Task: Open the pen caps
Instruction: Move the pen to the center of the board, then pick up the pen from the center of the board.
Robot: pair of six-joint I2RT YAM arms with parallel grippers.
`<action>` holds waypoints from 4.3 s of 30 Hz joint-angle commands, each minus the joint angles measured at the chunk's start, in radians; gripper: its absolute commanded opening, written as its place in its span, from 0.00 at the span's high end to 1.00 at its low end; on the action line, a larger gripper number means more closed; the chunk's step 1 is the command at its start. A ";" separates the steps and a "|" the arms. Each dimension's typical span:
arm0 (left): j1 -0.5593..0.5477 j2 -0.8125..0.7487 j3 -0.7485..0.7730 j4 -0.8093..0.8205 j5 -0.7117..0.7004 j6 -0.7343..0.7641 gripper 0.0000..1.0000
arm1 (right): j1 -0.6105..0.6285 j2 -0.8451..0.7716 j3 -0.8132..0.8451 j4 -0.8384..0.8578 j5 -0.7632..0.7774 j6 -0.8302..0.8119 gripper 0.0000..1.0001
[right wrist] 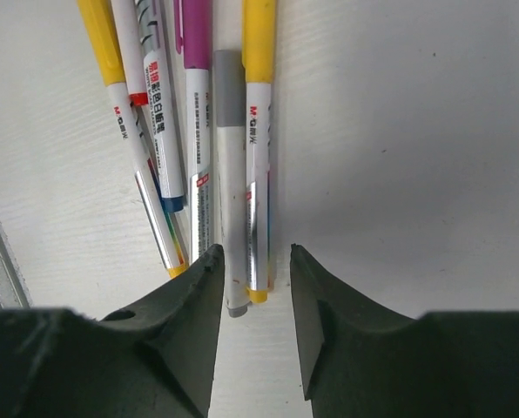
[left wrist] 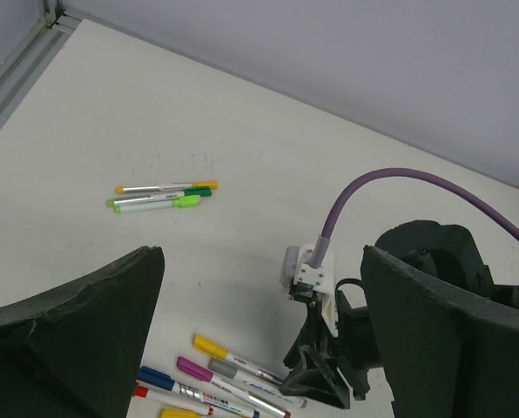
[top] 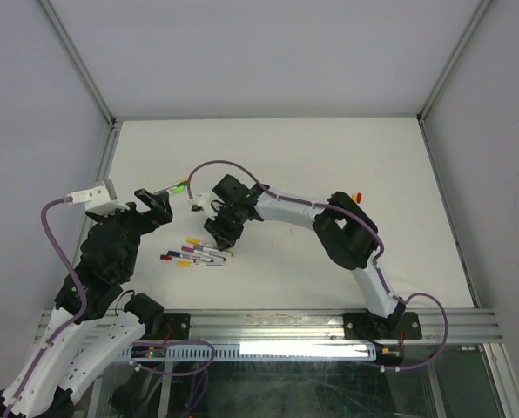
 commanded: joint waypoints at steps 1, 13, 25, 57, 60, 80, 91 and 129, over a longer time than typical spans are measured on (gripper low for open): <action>0.005 0.006 -0.003 0.046 0.017 0.026 0.01 | -0.004 0.005 0.051 0.012 -0.010 0.024 0.63; 0.004 0.010 -0.004 0.049 0.030 0.029 0.01 | -0.002 0.022 0.059 0.003 0.025 0.016 0.74; 0.004 0.009 -0.006 0.049 0.033 0.032 0.01 | -0.009 0.021 0.053 -0.018 0.187 -0.054 0.90; 0.004 0.044 -0.194 0.257 0.289 -0.107 0.01 | -0.206 -0.076 -0.093 -0.107 0.292 -0.232 0.76; 0.004 0.075 -0.219 0.304 0.332 -0.124 0.01 | -0.205 -0.066 -0.089 -0.107 0.287 -0.224 0.75; 0.004 0.320 -0.496 0.999 0.711 -0.418 0.01 | -0.330 -0.193 -0.249 -0.035 0.221 -0.177 1.00; -0.002 0.756 -0.499 1.410 0.740 -0.593 0.01 | -0.417 -0.261 -0.296 0.008 0.016 -0.122 1.00; -0.012 1.461 -0.181 1.636 0.606 -0.783 0.65 | -0.490 -0.268 -0.315 0.050 -0.302 -0.028 1.00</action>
